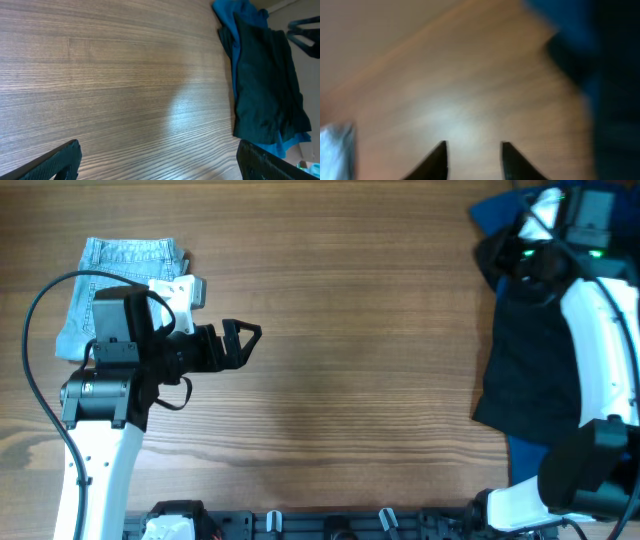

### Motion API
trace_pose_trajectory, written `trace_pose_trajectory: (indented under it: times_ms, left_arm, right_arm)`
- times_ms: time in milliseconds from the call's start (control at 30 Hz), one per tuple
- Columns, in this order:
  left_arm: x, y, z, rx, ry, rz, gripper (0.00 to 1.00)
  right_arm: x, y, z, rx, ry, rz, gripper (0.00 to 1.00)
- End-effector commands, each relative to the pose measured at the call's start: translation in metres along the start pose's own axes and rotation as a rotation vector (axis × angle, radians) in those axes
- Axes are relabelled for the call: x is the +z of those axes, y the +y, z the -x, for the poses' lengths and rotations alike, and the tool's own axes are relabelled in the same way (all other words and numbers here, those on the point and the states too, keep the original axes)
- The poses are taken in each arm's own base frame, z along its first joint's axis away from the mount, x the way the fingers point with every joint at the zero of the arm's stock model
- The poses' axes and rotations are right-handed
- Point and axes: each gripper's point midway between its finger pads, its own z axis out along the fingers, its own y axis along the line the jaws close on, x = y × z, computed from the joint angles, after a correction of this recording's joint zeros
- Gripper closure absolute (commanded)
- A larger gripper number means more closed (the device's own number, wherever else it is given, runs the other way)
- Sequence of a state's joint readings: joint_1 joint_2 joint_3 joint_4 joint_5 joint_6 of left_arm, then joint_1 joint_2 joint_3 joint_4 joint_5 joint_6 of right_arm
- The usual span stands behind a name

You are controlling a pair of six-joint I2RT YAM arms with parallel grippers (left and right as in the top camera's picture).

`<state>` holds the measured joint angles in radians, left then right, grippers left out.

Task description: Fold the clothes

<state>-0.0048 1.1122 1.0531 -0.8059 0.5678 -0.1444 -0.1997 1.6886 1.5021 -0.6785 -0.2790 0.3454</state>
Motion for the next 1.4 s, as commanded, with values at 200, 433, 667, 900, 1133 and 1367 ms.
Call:
trace_pose_trajectory:
  times_ms: [200,433,667,900,1133,1367]
  left_arm:
    - [-0.006,-0.01,0.006,-0.002,-0.023,-0.028,0.0]
    - [-0.006,-0.01,0.006,-0.002,-0.023,-0.028,0.0]
    - [-0.006,-0.01,0.006,-0.007,-0.022,-0.028,0.0]
    - [-0.006,-0.01,0.006,-0.007,-0.022,-0.028,0.0]
    - [-0.006,-0.01,0.006,-0.007,-0.022,-0.028,0.0]
    - [-0.006,-0.01,0.006,-0.025,-0.022,-0.028,0.0]
  right_arm:
    - [0.029,-0.183,0.074,0.225,-0.239,-0.244,0.56]
    - [0.068,-0.222,0.09,0.15,-0.243,-0.275,0.49]
    - [0.07,-0.255,0.121,0.127,-0.277,-0.417,0.44]
    - [0.096,-0.276,0.103,-0.133,-0.169,-0.486,0.18]
    - [0.112,-0.29,0.104,-0.14,-0.2,-0.501,0.1]
    - [0.128,-0.309,0.097,-0.233,-0.174,-0.543,0.34]
